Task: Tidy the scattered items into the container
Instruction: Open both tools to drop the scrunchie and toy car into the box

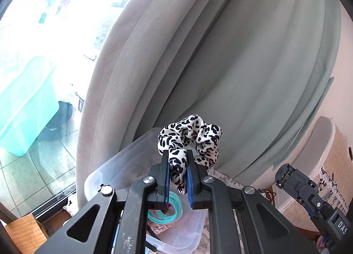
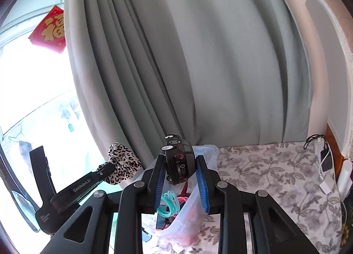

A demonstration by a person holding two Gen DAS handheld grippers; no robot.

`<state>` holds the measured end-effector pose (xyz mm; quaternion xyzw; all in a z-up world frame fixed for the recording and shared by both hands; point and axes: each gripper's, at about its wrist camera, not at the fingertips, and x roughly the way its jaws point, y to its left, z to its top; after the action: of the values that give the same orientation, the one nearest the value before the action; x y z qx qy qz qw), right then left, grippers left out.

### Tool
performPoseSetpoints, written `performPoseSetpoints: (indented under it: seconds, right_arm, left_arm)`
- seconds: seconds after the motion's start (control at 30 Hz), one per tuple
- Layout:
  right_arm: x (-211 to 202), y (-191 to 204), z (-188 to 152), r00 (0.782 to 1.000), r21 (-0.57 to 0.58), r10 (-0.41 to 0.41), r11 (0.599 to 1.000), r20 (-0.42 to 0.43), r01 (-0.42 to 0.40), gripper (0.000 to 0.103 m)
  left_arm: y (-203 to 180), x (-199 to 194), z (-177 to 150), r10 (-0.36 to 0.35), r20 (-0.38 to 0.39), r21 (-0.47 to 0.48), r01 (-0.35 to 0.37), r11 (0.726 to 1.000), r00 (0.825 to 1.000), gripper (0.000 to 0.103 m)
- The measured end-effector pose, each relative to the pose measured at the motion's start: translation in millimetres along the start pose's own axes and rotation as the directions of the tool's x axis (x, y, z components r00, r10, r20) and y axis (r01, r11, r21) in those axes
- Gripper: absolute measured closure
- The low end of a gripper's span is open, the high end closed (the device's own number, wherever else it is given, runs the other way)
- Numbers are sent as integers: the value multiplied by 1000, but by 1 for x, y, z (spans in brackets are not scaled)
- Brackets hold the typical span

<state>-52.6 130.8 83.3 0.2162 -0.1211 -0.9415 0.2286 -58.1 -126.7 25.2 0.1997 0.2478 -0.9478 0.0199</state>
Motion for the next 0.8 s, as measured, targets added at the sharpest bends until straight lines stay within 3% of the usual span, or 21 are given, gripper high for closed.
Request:
performPoseSetpoints:
  seconds: [0.33,0.8]
  right_arm:
    - [58,22,-22,993,-44,27,999,-118,-33,73]
    - [144,2,-50,965,-37,9,999,-262,-20,73]
  left_arm:
    - [36,35,-8,41,-63,-54,-44,998,997,90]
    - [62,76,-12,43,-128,-83,-54,995,991,90]
